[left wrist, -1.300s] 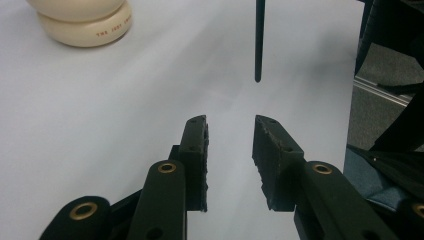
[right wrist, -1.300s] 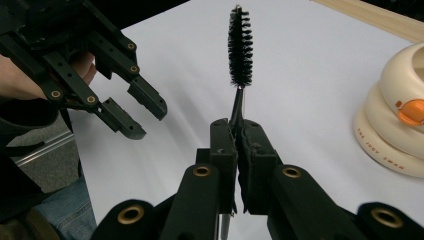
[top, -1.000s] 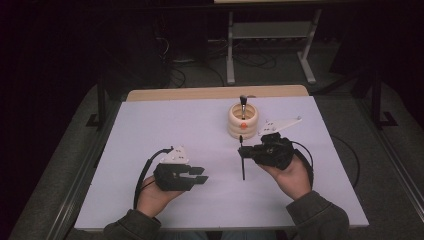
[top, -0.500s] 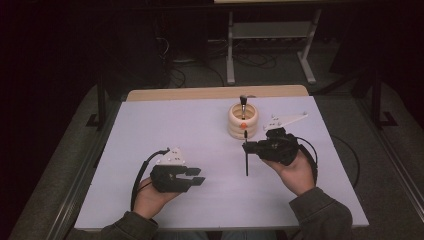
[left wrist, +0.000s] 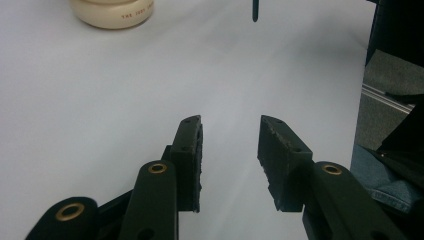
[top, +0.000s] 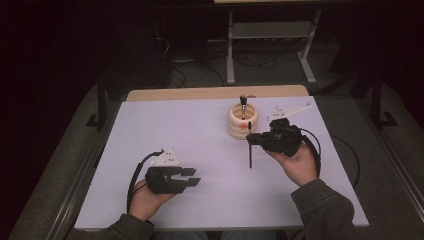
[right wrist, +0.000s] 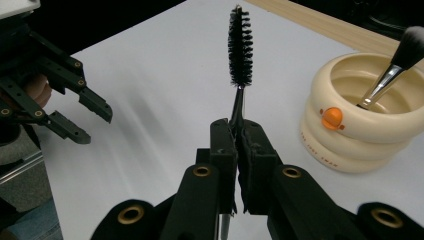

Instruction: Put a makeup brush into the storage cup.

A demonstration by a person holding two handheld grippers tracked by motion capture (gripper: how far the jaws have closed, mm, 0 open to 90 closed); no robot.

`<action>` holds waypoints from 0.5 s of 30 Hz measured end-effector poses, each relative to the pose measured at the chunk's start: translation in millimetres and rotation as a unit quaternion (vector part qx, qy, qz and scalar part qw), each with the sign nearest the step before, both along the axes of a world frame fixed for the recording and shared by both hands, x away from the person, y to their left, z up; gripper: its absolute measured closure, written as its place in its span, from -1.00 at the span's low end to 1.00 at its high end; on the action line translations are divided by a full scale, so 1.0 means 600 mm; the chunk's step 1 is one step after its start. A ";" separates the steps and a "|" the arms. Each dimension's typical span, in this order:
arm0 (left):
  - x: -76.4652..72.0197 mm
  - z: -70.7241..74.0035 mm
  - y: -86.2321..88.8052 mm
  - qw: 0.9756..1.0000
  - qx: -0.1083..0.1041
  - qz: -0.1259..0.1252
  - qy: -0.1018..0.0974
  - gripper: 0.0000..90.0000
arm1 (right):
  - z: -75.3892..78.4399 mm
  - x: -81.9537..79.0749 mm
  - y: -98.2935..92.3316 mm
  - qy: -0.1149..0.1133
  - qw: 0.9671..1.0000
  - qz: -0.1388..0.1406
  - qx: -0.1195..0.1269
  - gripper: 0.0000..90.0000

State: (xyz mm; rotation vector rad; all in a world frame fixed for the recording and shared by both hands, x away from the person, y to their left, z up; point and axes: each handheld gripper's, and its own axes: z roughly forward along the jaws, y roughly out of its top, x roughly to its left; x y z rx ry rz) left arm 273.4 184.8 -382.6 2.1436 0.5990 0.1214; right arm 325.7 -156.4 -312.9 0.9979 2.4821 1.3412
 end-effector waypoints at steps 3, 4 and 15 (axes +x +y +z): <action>0.001 -0.001 0.003 1.000 0.001 0.000 -0.002 0.36 | 0.005 0.006 -0.001 0.005 1.000 -0.005 0.001 0.88; 0.000 0.000 0.004 1.000 0.001 0.000 -0.002 0.36 | 0.006 0.009 -0.003 0.000 1.000 -0.003 -0.001 0.89; -0.002 0.000 0.010 1.000 0.000 0.005 -0.005 0.34 | 0.024 0.034 0.000 -0.005 1.000 -0.013 -0.002 0.89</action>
